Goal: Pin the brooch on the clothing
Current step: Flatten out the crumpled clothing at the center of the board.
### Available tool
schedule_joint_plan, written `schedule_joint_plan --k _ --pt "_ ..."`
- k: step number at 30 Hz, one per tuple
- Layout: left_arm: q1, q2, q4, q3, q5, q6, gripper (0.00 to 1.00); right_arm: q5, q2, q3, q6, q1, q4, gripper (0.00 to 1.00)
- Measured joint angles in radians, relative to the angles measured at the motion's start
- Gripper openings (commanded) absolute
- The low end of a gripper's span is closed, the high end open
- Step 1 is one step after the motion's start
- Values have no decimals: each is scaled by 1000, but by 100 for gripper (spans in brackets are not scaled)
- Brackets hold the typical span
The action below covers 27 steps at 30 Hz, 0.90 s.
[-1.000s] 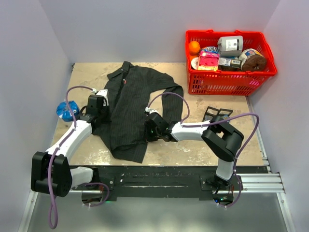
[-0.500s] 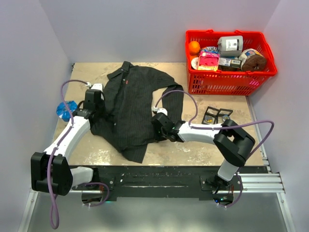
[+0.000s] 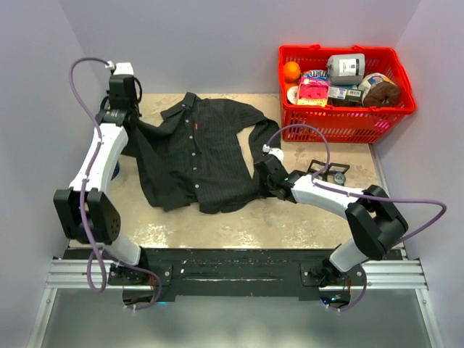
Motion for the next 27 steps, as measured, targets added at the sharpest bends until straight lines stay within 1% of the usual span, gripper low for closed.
schedule_joint_plan --k 3,4,6,7,8,9,10,11,12,13,14,15,18,20,22,25,27 --pt "31 115 6 149 -32 37 0 32 -13 -5 -13 -23 -23 0" --pt "39 149 3 190 -44 50 9 36 -14 -5 -15 -23 -25 0" --pt "47 216 0 266 -59 78 21 40 -16 -5 -21 -21 -25 0" --pt "47 249 -7 302 -61 86 40 40 -16 -5 -25 -20 -26 0" --pt "47 277 -15 333 -58 94 50 40 -16 -5 -31 -18 -27 9" --pt "47 297 -19 349 -50 101 58 39 -19 -5 -37 -16 -26 17" --pt "47 306 -23 350 -41 104 68 39 -26 -5 -46 -10 -26 26" --pt "45 307 -26 341 -28 104 72 40 -40 -5 -61 -5 -26 46" --pt "45 301 -24 325 -9 103 78 41 -53 -5 -68 3 -24 54" --pt "43 286 -14 295 14 101 81 47 -70 -5 -82 17 -23 60" --pt "43 264 -5 257 45 98 84 53 -87 -4 -100 37 -20 64" --pt "42 235 -2 218 80 90 90 69 -105 3 -123 71 -19 66" --pt "38 132 16 102 187 58 98 77 -119 50 -189 179 -10 69" --pt "34 30 53 1 261 35 99 66 -117 86 -236 249 18 70" --pt "32 -61 77 -80 304 18 99 51 -114 112 -278 314 62 72" --pt "33 -201 123 -215 340 -2 99 10 -81 150 -340 386 127 72" --pt "33 -270 149 -296 354 -13 99 -27 -22 196 -382 427 167 72"
